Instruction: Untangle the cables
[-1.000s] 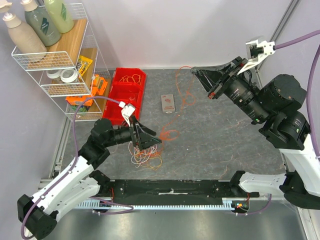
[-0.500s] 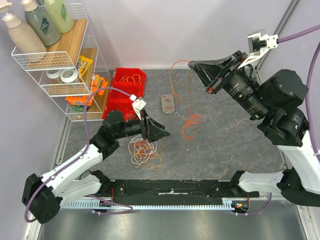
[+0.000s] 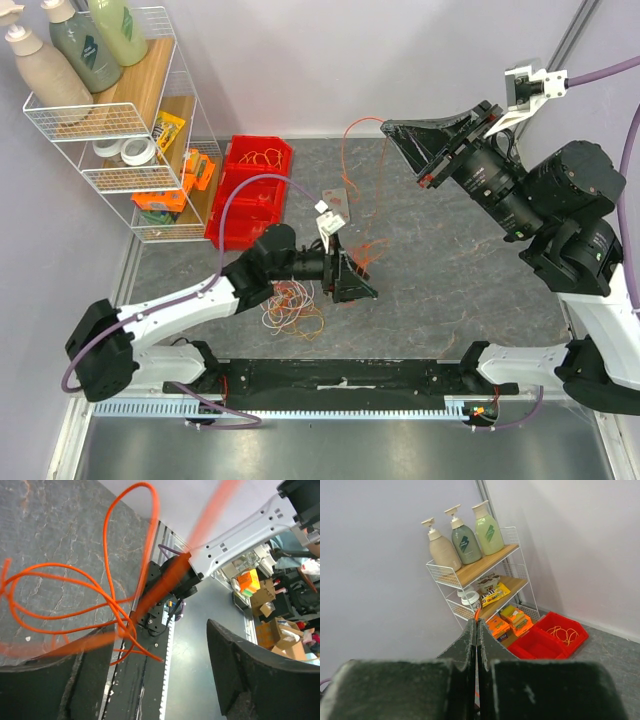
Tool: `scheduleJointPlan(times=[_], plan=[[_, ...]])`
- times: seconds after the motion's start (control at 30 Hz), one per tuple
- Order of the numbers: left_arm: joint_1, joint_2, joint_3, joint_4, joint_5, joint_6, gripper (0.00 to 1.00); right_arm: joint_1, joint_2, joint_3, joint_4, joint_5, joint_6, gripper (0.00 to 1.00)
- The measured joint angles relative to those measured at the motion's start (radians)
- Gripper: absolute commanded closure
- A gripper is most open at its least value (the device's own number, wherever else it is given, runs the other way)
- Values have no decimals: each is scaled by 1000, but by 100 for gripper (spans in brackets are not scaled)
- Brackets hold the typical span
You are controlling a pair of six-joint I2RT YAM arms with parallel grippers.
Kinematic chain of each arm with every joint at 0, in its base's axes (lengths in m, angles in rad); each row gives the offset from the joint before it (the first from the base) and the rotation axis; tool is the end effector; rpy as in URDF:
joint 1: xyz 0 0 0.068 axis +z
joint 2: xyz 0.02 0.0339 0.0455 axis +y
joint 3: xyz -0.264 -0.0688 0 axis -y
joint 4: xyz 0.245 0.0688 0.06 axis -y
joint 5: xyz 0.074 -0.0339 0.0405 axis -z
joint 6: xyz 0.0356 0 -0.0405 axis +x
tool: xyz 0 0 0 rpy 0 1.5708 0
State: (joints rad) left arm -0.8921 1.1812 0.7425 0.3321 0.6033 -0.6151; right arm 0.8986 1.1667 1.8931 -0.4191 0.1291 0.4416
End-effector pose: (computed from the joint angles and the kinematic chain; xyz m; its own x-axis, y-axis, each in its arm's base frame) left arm 0.1536 -0.2226 0.2970 -0.6288 0.0227 -0.7772 0.7742 0.1114 -0.6231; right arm 0.1055 0.1252 0.5969 -0.1287 0.5189 -0.8451 -0.7129 0.5439 0.4426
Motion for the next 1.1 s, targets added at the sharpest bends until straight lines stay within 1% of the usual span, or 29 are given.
scheduleJointPlan(times=[0.07, 0.1, 0.13, 0.17, 0.2, 0.23, 0.33, 0.57, 0.67, 0.9, 1.1], plan=[[-17, 40, 23, -6, -16, -5, 46, 0, -2, 0, 1, 0, 0, 100], [-23, 60, 34, -16, -31, -6, 59, 0, -3, 0, 1, 0, 0, 100], [-27, 75, 40, -28, -47, -7, 70, 0, -5, 0, 0, 0, 0, 100], [-29, 84, 42, -49, -60, -4, 78, 0, -6, 0, 1, 0, 0, 100], [-31, 86, 42, -65, -72, -7, 82, 0, -8, 0, 0, 0, 0, 100], [-31, 86, 42, -81, -79, -7, 84, 0, -10, 0, 0, 2, -1, 100], [-31, 86, 42, -111, -101, -4, 98, 0, -20, 0, 0, 19, -9, 100], [-33, 86, -13, -120, -151, -4, 98, 0, -29, 21, 0, 66, -42, 100], [-33, 99, -47, -122, -191, 0, 98, 0, -10, 76, -2, 91, -66, 100], [-33, 190, -152, -122, -277, -1, 98, 0, 15, 244, 8, 144, -140, 100], [-33, 235, -215, -120, -304, -2, 98, 0, -31, 270, 69, 176, -191, 100]])
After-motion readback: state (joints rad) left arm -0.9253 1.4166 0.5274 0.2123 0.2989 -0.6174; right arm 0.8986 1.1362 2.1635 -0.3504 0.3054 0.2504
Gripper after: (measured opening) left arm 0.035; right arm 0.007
